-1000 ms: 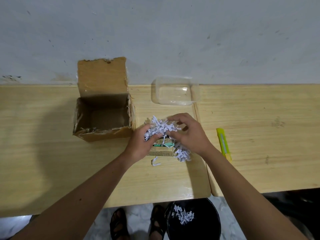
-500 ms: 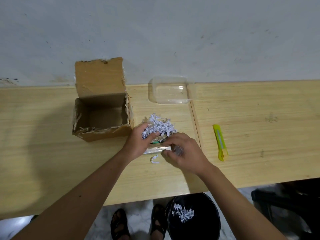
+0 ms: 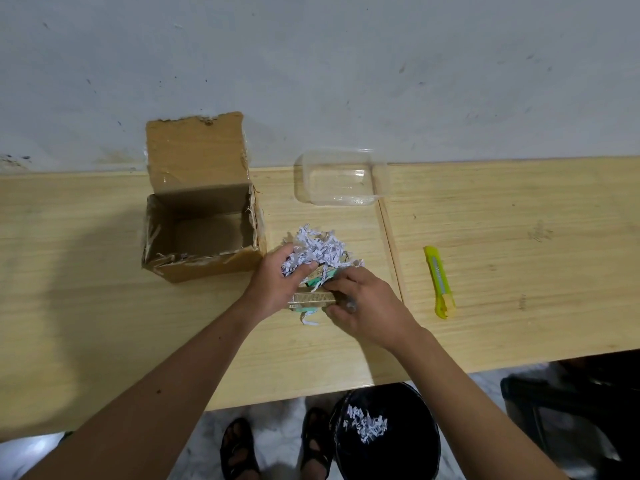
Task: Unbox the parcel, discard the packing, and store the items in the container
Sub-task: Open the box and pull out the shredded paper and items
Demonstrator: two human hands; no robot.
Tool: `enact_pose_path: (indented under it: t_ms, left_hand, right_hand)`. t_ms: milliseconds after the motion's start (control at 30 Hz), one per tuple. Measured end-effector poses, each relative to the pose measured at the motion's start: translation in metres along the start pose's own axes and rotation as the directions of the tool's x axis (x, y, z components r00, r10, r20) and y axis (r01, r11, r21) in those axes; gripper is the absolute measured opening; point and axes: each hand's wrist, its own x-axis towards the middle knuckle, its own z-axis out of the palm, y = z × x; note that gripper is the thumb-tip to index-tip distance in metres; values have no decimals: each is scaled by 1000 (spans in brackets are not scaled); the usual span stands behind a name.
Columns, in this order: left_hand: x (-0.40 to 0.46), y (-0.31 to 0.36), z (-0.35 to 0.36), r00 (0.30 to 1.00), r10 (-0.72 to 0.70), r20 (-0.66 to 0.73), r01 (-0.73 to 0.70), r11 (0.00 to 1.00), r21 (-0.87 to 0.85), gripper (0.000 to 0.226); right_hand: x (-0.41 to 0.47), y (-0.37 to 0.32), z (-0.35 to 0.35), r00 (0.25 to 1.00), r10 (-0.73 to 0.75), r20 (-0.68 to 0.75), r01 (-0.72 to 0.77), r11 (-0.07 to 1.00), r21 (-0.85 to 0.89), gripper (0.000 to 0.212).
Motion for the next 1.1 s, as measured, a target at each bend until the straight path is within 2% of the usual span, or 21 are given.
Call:
enact_pose_path:
  t_ms: [100,200,367,533,733,967,1100]
  left_hand:
    - [-1,3,0,1000,-2,0,2,1000,-11,44]
    - [-3,3,-3,1000,-10,11,10,1000,-11,37]
    - [-1,7,-5,999,-3,33,3,1000,6,52]
    - [3,0,1,1000,5,5,-5,999,44,45]
    - [7,-8,5,999,9,-33,-7,999,44,53]
    - [11,-12,7,996,77,-36,-73,993,89,51]
    - [10,-15,4,996,93,-13,-91,991,97,49]
  right_hand:
    - [-3,-3,-3,1000,-18,-12,18,1000,0,33]
    - [-10,-4,-12,1000,-24,-17,25,997,71,31]
    - [-20,8,-51,999,6,-47,-1,995,97,42]
    - [-10,34,-90,983,91,-162,-79,994,80,45]
    - [21,77,-82,936,252,-246,-240,968,77,39]
    - [54,101,-69,890,373,-263,-370,927,63,38]
    - [57,110,-67,898,377,-228,-380,924,30,43]
